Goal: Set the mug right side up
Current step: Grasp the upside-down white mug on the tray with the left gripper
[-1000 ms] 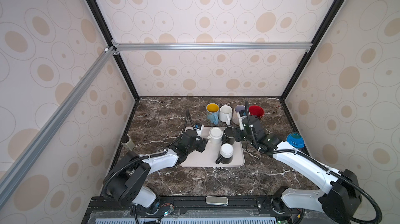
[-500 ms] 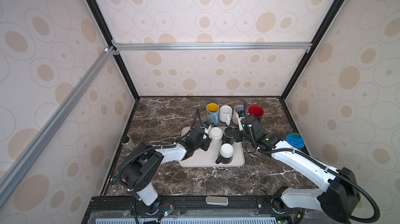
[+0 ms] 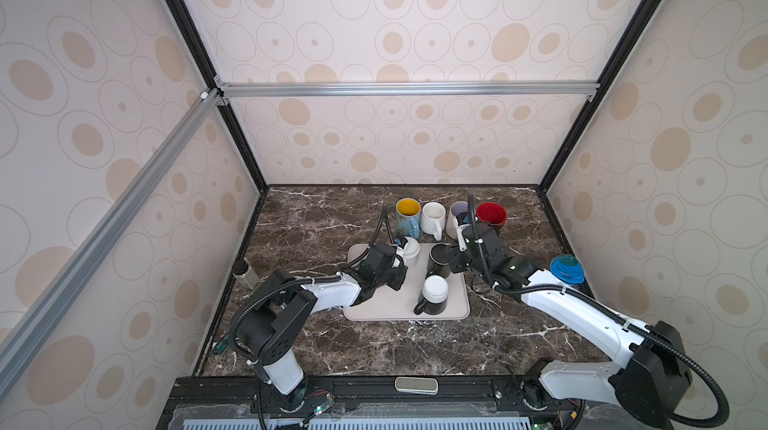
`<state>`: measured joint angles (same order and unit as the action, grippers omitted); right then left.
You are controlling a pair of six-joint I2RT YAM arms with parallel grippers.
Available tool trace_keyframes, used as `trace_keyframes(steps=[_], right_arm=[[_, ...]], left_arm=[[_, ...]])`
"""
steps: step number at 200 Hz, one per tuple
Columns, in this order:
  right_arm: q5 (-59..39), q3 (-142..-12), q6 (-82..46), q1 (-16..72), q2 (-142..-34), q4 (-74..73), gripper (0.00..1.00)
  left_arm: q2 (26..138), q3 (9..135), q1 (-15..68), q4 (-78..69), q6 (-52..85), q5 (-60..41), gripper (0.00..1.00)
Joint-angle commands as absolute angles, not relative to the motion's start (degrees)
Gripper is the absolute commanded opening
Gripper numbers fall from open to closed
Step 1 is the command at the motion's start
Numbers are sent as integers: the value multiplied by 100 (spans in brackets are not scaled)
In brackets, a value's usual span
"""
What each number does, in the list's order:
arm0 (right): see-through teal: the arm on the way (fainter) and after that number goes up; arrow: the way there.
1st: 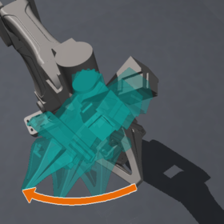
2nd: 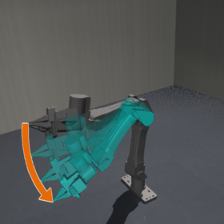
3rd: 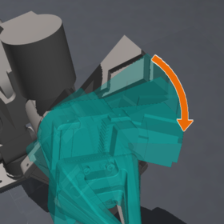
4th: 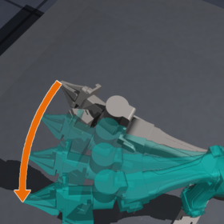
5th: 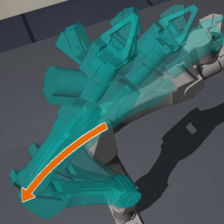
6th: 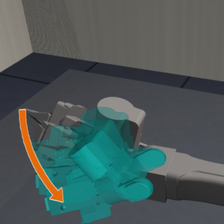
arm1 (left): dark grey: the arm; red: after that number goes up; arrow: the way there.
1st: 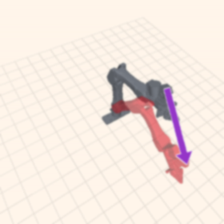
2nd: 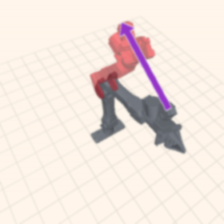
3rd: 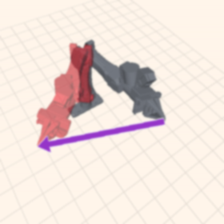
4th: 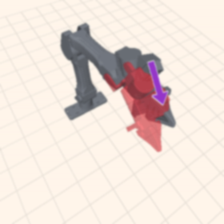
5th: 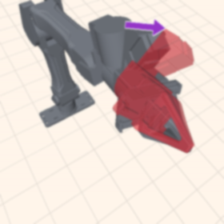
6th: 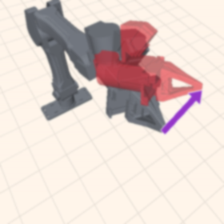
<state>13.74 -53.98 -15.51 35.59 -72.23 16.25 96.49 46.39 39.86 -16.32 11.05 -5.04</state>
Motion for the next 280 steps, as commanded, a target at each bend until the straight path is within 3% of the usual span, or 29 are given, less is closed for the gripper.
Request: trace_keyframes(steps=[1,59,134,211,280], right_arm=[[1413,-5366,-1489,3543,-7277,1624,44],[1354,-5355,-1503,3548,-7312,1584,44],[1292,-5379,-1512,3544,-7304,1617,43],[1273,-5369,-1529,3543,-7295,1600,43],[1160,-5378,-1551,3543,-7324,1591,41]], left_arm=[[9729,4868,4010,-1382,952,-289,44],[9964,5315,4017,-961,1203,173,47],[10249,5777,4023,-499,1275,507,43],[10402,6001,4025,-374,1367,510,26],[10213,5964,4023,-435,1397,549,0]])
